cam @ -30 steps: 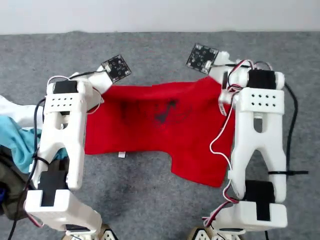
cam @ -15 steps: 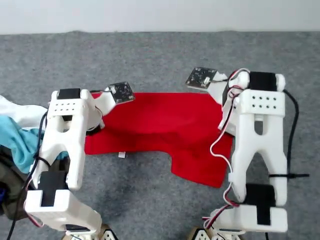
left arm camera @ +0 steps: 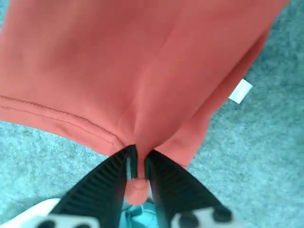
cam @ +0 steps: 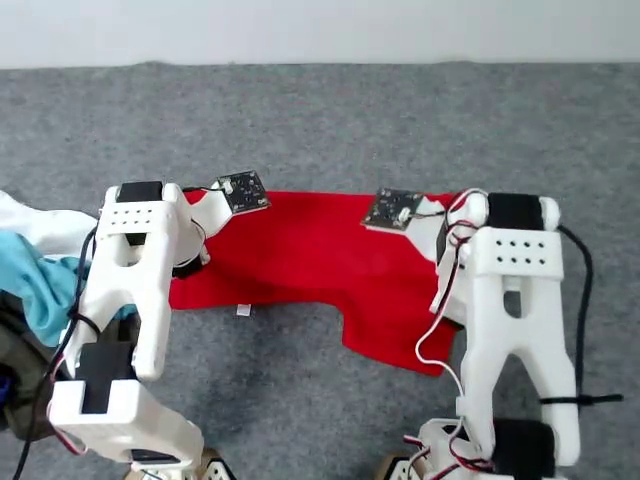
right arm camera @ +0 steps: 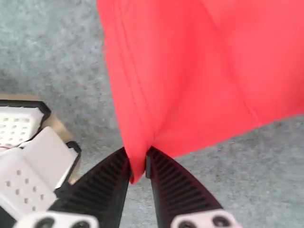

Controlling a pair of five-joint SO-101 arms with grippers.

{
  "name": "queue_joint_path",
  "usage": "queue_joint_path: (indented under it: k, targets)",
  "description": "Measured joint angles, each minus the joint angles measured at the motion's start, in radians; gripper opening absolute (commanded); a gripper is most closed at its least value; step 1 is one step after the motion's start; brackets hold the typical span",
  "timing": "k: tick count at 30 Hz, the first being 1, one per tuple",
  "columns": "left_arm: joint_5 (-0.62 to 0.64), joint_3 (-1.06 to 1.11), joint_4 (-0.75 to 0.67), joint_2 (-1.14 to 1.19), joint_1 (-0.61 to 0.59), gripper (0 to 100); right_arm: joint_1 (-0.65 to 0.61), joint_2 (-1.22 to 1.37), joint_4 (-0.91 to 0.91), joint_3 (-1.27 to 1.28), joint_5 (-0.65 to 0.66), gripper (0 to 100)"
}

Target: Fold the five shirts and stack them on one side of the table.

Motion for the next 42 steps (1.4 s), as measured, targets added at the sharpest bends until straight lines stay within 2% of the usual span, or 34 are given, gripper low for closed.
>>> queue_joint_path:
  k: [4,7,10,14,17,21,24,29,35,42]
  targets:
    - [0.0,0.0,0.003,0.0,-0.011,16,0.0,0.0,0.0,0.038,-0.052,14.7]
    - [0.0,0.0,0.025,0.0,-0.041,17,0.003,0.0,0.0,0.044,-0.095,24.9]
    - [0.0,-0.005,0.071,0.0,-0.068,17,0.011,0.0,0.0,0.044,-0.176,26.0]
    - [0.0,-0.061,0.192,0.0,-0.097,17,0.014,0.0,0.0,0.041,-0.212,26.0]
    - [0.0,-0.135,0.258,0.0,-0.124,16,0.011,0.0,0.0,0.038,-0.216,24.7]
    - [0.018,-0.249,0.285,0.0,-0.164,8,0.014,-0.002,-0.017,-0.014,-0.232,12.4]
    - [0.092,-0.302,0.29,0.0,-0.155,1,0.012,-0.002,-0.126,-0.018,-0.292,1.7]
    - [0.264,-0.267,0.292,0.0,-0.041,2,0.009,0.055,-0.402,-0.011,-0.365,1.0]
    - [0.489,-0.077,0.106,0.0,0.057,2,-0.044,0.318,-0.589,-0.021,-0.408,0.9]
    - [0.517,0.19,-0.094,0.0,0.1,2,-0.029,0.687,-0.641,-0.23,-0.411,0.9]
